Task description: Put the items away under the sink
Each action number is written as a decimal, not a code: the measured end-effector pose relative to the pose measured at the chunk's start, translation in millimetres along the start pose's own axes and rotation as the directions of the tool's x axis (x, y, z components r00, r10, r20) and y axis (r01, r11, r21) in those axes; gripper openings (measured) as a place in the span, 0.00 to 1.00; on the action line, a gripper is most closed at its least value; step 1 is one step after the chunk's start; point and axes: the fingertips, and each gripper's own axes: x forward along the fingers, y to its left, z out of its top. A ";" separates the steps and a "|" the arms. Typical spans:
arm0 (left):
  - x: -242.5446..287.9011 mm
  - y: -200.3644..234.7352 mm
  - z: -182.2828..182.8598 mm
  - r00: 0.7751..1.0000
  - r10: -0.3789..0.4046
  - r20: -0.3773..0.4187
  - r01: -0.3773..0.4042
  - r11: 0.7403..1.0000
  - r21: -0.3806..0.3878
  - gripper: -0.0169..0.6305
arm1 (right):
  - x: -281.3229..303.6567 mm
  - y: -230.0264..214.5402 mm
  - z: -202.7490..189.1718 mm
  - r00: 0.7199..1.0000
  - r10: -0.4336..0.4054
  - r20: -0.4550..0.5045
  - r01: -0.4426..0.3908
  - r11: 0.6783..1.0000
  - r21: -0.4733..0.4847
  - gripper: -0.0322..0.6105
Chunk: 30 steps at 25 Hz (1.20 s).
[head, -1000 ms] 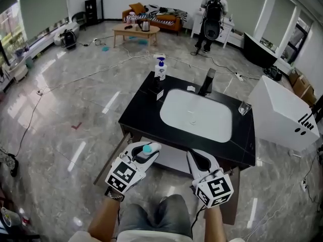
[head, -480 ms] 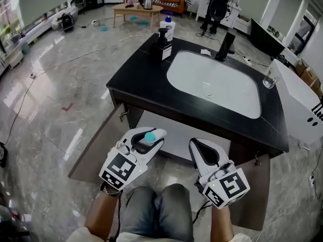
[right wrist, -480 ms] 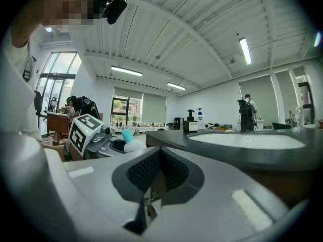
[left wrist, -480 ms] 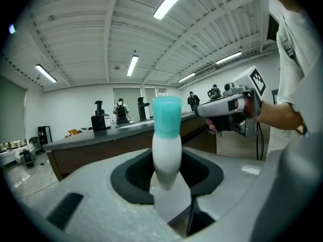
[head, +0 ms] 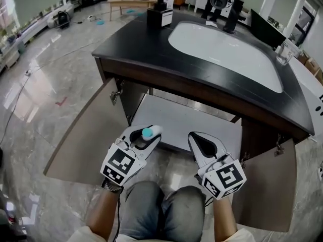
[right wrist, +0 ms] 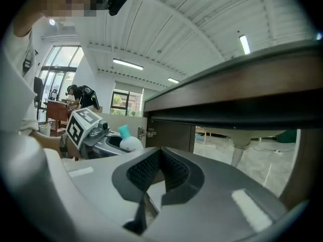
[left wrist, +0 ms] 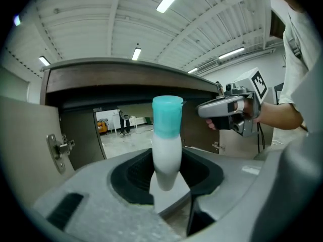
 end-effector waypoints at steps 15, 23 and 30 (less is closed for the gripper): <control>73.7 85.2 -131.9 0.983 0.111 -0.148 -0.130 0.984 -0.125 0.25 | 73.9 -27.9 -74.3 1.000 0.023 -0.014 -0.024 0.999 -0.023 0.06; 135.5 125.9 -200.0 0.961 0.172 -0.217 -0.216 0.957 -0.196 0.25 | 90.9 -53.7 -113.9 0.998 0.004 -0.058 -0.004 1.000 -0.002 0.06; 183.3 134.7 -246.9 0.947 0.153 -0.282 -0.215 0.955 -0.203 0.25 | 80.9 -58.9 -130.8 0.997 -0.005 -0.078 0.008 0.999 0.038 0.06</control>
